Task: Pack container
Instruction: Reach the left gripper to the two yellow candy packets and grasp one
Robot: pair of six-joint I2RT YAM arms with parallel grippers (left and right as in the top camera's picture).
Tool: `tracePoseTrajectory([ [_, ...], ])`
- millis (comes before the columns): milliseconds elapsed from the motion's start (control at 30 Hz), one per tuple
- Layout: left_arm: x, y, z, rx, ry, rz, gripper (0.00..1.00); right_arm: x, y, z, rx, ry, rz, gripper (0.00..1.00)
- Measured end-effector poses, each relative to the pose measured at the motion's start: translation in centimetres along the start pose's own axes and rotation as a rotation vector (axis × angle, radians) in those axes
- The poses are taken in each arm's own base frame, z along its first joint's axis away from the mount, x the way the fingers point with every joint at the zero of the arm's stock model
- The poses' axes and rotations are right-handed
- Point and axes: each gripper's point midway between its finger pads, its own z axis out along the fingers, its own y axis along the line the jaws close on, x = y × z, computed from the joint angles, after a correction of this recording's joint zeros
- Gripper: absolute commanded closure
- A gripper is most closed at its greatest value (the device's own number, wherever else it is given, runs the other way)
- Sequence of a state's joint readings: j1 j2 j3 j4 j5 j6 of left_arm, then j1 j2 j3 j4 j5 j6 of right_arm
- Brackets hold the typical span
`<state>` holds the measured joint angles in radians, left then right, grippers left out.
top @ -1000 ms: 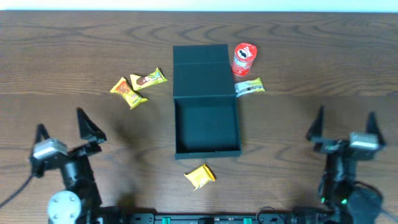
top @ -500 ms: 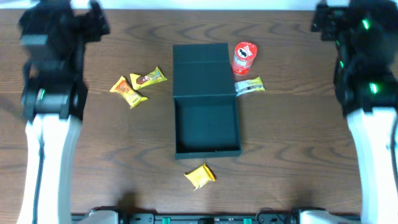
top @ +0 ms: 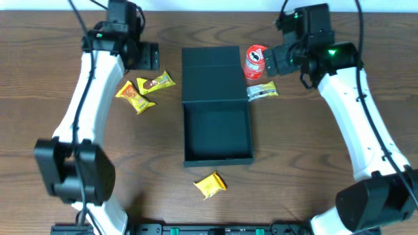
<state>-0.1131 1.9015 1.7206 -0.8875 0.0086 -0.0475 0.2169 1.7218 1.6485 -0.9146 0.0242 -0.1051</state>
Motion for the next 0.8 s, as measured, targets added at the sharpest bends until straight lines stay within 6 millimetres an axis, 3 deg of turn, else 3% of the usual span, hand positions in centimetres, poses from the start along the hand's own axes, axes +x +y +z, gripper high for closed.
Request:
tracePoseTrajectory([
  [100, 3.0, -1.4, 2.2, 0.077, 0.147, -0.021, 0.04, 1.6, 2.4, 0.1, -0.119, 0.07, 0.08, 0.01],
  [200, 4.8, -3.0, 3.8, 0.163, 0.244, -0.045, 0.04, 1.9, 3.5, -0.1, -0.176, 0.101, 0.292, 0.01],
  [400, 5.3, -4.2, 6.1, 0.215, 0.291, -0.14, 0.05, 2.1, 2.9, 0.0, -0.108, 0.128, 0.646, 0.01],
  [533, 6.2, -2.3, 6.5, 0.048, 0.334, -0.475, 0.05, 1.1, 2.1, 0.2, -0.062, 0.083, 0.844, 0.01],
  [700, 6.6, -2.0, 6.4, -0.065, 0.353, -0.977, 0.05, 0.7, 1.5, 0.3, -0.036, 0.057, 0.918, 0.01],
  [800, 4.0, -2.4, 7.1, -0.031, 0.264, -1.231, 0.05, 1.0, 1.4, 0.3, -0.021, 0.065, 0.931, 0.01],
])
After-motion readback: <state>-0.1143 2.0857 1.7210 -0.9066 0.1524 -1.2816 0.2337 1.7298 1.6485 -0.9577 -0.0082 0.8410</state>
